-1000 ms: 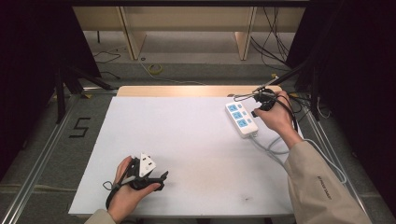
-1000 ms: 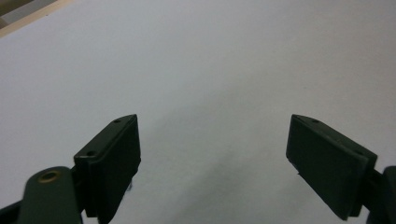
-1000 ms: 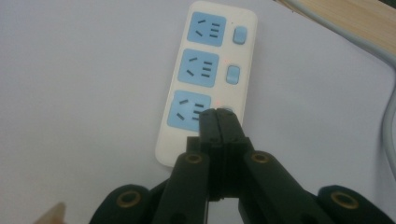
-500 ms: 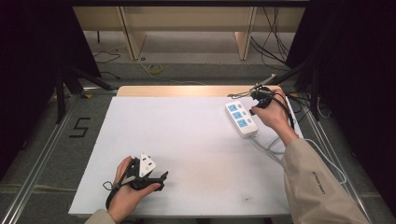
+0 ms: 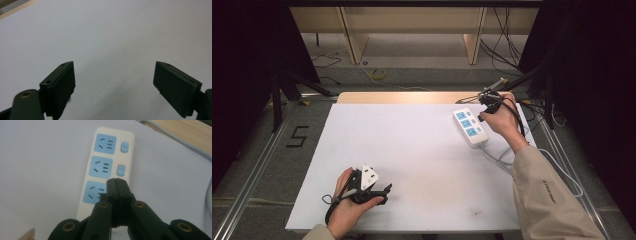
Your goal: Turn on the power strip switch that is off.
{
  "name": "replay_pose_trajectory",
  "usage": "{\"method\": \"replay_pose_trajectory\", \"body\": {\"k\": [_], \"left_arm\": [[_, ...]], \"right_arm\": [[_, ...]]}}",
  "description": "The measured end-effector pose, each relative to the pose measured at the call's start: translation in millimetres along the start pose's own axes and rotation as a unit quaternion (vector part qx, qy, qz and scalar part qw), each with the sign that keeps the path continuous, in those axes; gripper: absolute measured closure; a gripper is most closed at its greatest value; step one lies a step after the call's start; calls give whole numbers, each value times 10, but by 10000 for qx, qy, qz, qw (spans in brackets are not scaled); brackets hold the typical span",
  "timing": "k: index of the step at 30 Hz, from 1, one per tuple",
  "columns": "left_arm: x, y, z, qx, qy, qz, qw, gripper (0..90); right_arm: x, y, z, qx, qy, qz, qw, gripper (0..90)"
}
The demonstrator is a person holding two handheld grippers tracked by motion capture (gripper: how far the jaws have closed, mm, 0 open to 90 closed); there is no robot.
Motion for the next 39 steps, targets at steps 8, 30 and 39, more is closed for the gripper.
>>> {"method": "replay_pose_trajectory", "body": {"k": [8,30,39], "left_arm": [[-2,9,-5,10,-8,0,10000,177],[-2,19,-10,34,41,24,10000,177],[-3,19,-9,27,49,27,10000,177]], "right_arm": [[4,-53,34,-17,-67,-43,10000,900],[68,-188,71,-51,-201,-84,9997,900],[88,-253,81,-79,-247,-120,9996,900]]}}
Point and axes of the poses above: each handheld gripper's, and its own axes: y roughly backward along the jaws, x roughly out of its top, z roughly to its right, the point moved 7 cm from there along -y, roughly forward along the jaws, and after that the axes turned 13 degrees about z, right-handed, at the moved point
